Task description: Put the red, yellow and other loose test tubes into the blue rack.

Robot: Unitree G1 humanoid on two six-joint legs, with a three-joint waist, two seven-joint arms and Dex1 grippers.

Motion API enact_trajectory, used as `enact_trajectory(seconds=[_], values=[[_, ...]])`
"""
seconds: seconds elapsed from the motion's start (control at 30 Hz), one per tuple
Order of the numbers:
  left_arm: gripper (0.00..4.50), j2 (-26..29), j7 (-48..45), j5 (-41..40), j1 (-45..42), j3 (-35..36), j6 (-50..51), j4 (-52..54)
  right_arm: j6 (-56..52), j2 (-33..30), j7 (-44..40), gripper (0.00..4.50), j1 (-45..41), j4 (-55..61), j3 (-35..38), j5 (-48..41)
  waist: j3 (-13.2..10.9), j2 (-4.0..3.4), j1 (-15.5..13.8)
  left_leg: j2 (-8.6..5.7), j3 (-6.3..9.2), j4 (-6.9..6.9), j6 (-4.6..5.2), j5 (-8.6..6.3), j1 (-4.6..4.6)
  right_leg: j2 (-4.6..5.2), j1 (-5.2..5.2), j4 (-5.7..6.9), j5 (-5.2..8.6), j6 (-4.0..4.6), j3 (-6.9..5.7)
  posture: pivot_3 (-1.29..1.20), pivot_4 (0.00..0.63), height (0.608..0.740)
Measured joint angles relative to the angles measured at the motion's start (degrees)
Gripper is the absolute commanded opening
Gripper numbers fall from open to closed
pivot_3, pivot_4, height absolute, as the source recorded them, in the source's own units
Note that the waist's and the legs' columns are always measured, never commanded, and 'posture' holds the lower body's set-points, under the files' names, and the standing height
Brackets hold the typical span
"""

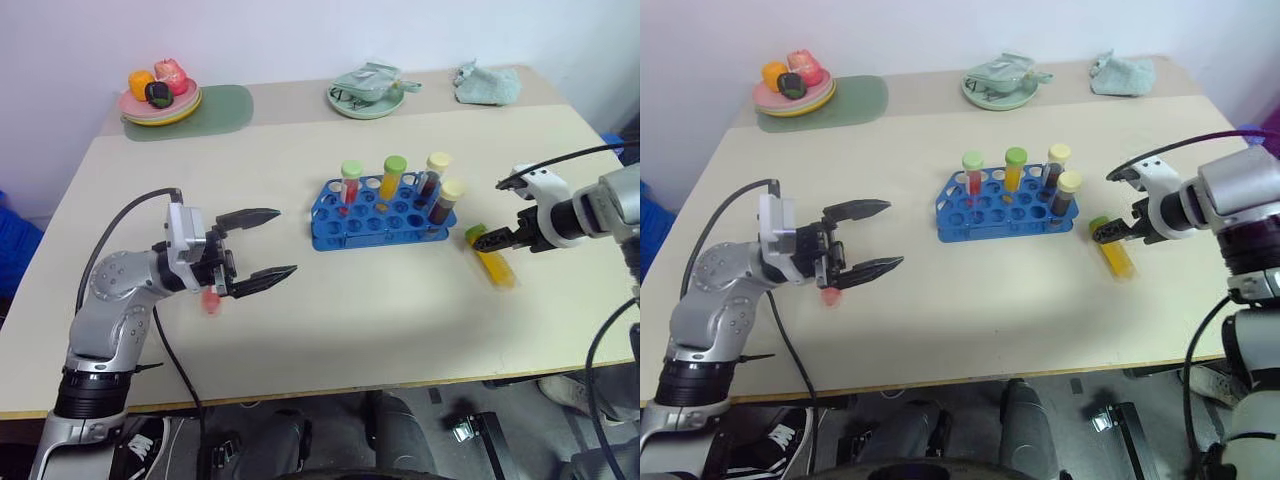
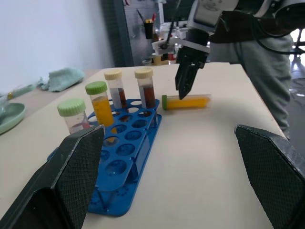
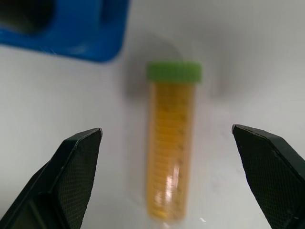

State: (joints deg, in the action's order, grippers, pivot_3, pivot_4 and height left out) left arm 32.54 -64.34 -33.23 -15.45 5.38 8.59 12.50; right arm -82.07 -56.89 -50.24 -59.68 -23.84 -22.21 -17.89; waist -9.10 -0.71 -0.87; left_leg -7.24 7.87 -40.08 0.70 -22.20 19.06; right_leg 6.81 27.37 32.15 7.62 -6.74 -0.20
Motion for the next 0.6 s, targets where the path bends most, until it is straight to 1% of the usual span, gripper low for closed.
enact_trajectory(seconds=[0.2, 0.43, 0.6], values=[[4.50, 0.0, 1.1, 0.0, 0.3, 0.0, 0.1, 1.1, 3.8, 1.6, -0.8, 4.46, -1.3, -6.0, -3.3, 4.2, 0.0, 0.00, 0.2, 0.00, 0.00, 0.00, 0.00, 0.00, 0.07, 0.00, 0.07, 0.01, -0.01, -0.01, -0.02, 0.00, 0.150, 0.740], [4.50, 0.1, 0.9, -0.1, 1.7, 0.1, -0.1, 1.4, 1.6, 2.1, -4.8, 4.46, -2.6, -8.6, -7.8, 5.8, 0.0, 0.00, 0.2, 0.00, -0.01, 0.00, -0.01, 0.00, 0.08, 0.00, 0.09, 0.01, -0.01, -0.01, -0.02, 0.00, 0.150, 0.740], [4.50, 0.1, 1.0, -0.1, 2.1, 0.4, -0.1, 1.4, 0.9, 2.8, -6.0, 4.46, -2.8, -8.6, -8.7, 6.0, 0.0, 0.00, 0.2, 0.00, -0.01, -0.01, -0.01, 0.00, 0.08, 0.00, 0.09, 0.01, -0.01, -0.01, -0.02, 0.00, 0.150, 0.740]])
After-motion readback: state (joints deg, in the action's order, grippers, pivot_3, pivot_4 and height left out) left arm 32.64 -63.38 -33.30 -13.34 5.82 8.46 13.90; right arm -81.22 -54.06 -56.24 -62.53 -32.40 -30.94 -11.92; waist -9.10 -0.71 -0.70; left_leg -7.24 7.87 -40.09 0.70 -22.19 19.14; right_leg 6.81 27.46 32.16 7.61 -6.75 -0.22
